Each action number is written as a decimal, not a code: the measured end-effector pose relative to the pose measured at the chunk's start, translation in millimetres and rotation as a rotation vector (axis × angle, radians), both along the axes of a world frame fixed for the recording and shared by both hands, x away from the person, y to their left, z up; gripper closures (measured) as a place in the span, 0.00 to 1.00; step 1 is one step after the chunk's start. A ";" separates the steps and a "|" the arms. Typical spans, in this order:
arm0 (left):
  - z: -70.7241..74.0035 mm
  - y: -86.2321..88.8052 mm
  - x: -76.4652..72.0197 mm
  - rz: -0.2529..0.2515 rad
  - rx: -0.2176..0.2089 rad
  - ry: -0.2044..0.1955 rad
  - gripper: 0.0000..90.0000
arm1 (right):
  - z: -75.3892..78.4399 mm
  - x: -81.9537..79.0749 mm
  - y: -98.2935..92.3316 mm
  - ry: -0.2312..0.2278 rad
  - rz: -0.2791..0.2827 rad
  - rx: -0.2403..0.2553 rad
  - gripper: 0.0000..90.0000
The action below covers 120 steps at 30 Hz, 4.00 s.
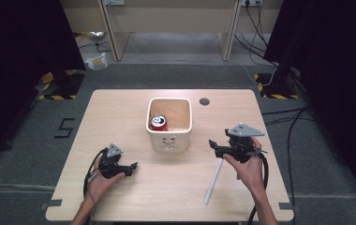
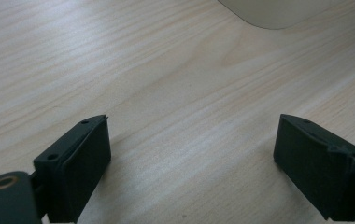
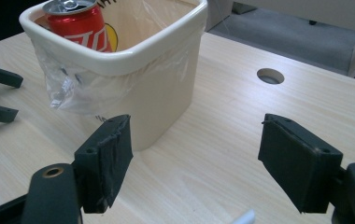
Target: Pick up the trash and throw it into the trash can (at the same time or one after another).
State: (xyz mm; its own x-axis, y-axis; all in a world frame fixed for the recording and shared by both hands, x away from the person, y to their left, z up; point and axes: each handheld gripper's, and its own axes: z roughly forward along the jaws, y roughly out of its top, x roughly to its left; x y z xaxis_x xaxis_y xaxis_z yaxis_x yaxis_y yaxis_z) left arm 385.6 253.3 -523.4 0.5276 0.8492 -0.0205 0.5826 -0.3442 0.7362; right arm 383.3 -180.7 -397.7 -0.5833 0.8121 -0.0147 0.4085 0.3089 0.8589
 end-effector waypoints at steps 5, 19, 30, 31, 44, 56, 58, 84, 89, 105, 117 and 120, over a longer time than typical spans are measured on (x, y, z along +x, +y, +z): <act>0.0 0.1 0.0 0.000 0.001 0.000 0.11 | -7.5 -5.6 -0.4 0.014 0.010 -0.002 0.29; 0.1 0.1 0.0 0.000 0.001 0.001 0.11 | -33.5 -9.7 -2.0 0.074 0.001 -0.036 0.30; 0.1 0.1 0.0 0.000 0.001 0.001 0.11 | -69.7 -13.7 -11.4 0.166 -0.038 -0.090 0.38; 0.1 0.1 0.0 0.000 0.001 0.001 0.11 | -69.7 -13.7 -11.4 0.166 -0.038 -0.090 0.38; 0.0 0.0 0.0 0.000 0.001 0.000 0.11 | -97.0 -14.6 -10.2 0.236 -0.040 -0.121 0.46; 0.0 0.0 0.0 0.000 0.001 0.000 0.11 | -107.5 -9.2 -17.4 0.239 -0.048 -0.138 0.72; 0.0 0.0 0.0 0.000 0.001 0.000 0.11 | -107.8 -7.1 -20.0 0.239 -0.044 -0.127 0.78; 0.1 0.1 0.0 -0.001 0.001 0.001 0.11 | -108.8 -29.7 -29.9 0.228 -0.063 -0.120 0.75; 0.0 0.1 0.0 0.000 0.000 0.000 0.11 | -108.8 -32.0 -31.0 0.230 -0.056 -0.118 0.83; 0.0 0.1 0.0 0.000 0.000 0.000 0.11 | -96.4 -25.7 -39.0 0.193 -0.062 -0.067 0.88; 0.0 0.0 0.0 0.000 0.000 0.000 0.11 | -63.9 -10.0 -39.8 0.108 -0.073 -0.021 0.88; 0.0 0.0 0.0 0.000 0.001 0.000 0.11 | -59.6 -8.0 -39.8 0.098 -0.068 -0.015 0.88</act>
